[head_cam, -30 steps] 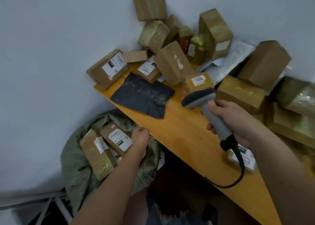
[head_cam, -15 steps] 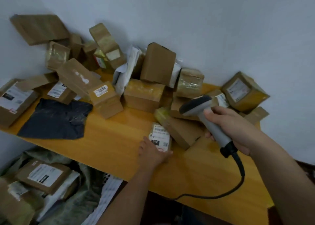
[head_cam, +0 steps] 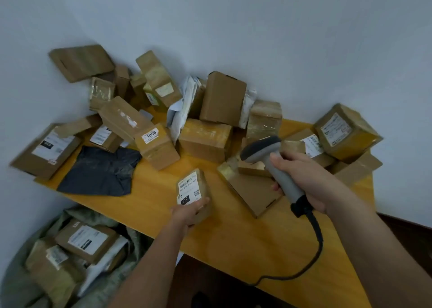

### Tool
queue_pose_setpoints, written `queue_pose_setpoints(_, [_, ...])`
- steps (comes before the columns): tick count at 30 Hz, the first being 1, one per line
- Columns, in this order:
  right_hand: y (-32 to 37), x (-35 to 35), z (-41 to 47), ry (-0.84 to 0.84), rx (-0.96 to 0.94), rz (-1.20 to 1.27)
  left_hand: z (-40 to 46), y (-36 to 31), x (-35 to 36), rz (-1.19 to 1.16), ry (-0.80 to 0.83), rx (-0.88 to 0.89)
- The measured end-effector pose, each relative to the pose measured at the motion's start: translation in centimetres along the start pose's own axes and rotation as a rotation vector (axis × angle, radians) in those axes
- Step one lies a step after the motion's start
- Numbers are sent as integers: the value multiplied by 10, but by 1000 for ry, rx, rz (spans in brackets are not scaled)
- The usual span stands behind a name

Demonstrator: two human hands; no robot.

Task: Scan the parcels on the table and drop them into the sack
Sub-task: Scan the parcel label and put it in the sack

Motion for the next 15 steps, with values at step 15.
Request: queue_pose_setpoints(15, [100, 85, -13, 117, -274, -52, -71, -87, -48, -345, 233, 347])
Point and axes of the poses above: each hand's wrist, its own z-axis towards the middle knuckle, its own x-axis out of the palm, y = z × x, the point moved 7 cm from there along z, towards the middle knuckle, and after that the axes turned 14 degrees about y, right-handed, at the moved point
